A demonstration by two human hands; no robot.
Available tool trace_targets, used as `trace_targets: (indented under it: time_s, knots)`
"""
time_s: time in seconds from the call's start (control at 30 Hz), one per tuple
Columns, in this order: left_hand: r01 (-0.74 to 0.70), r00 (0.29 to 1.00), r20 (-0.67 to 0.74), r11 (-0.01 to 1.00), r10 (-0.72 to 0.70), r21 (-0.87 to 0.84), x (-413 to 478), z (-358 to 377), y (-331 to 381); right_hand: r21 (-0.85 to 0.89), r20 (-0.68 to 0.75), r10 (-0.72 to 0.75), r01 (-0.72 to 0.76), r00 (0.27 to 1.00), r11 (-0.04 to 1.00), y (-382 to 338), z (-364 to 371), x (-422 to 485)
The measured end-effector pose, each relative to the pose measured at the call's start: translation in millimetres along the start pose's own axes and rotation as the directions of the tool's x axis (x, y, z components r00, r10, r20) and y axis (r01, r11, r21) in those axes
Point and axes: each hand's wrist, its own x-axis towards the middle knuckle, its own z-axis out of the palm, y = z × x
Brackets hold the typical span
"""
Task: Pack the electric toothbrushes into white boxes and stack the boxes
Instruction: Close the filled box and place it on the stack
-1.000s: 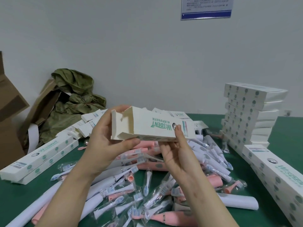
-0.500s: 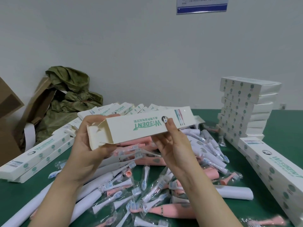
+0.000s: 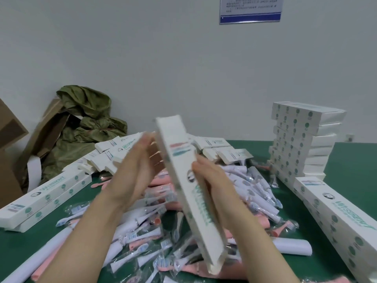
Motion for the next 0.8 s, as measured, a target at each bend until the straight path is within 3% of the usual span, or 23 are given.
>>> trace_targets:
  time_s: [0.07,0.13,0.27,0.33,0.43,0.53,0.7,0.8]
  knots:
    - [-0.002,1.0,-0.023,0.997,0.0,-0.076,7,5,8,-0.096,0.051,-0.068,0.072,0.996,0.993,1,9,1]
    - [-0.041,0.997,-0.068,0.997,0.036,-0.073,11,13,9,-0.091,0.013,-0.092,0.092,0.996,0.992,0,13,1]
    - [-0.165,0.958,-0.225,0.983,0.18,0.084,19,24,14,-0.317,-0.33,-0.24,0.132,0.913,0.939,11,9,7]
    - [-0.254,0.915,-0.27,0.948,0.3,0.191,23,23,21,-0.355,-0.39,-0.244,0.099,0.888,0.93,12,4,7]
    - [-0.347,0.89,-0.192,0.886,0.415,0.306,25,28,24,-0.298,-0.252,-0.192,0.113,0.948,0.948,11,0,4]
    - [-0.336,0.92,-0.094,0.888,0.381,0.313,22,40,15,-0.47,-0.092,-0.283,0.208,0.955,0.858,13,6,5]
    - [-0.284,0.959,0.09,0.911,0.269,0.3,13,39,4,-0.389,-0.146,-0.263,0.189,0.954,0.902,22,2,7]
    - [-0.244,0.957,0.207,0.951,0.204,0.189,12,28,4,-0.266,-0.15,-0.249,0.204,0.957,0.942,22,1,6]
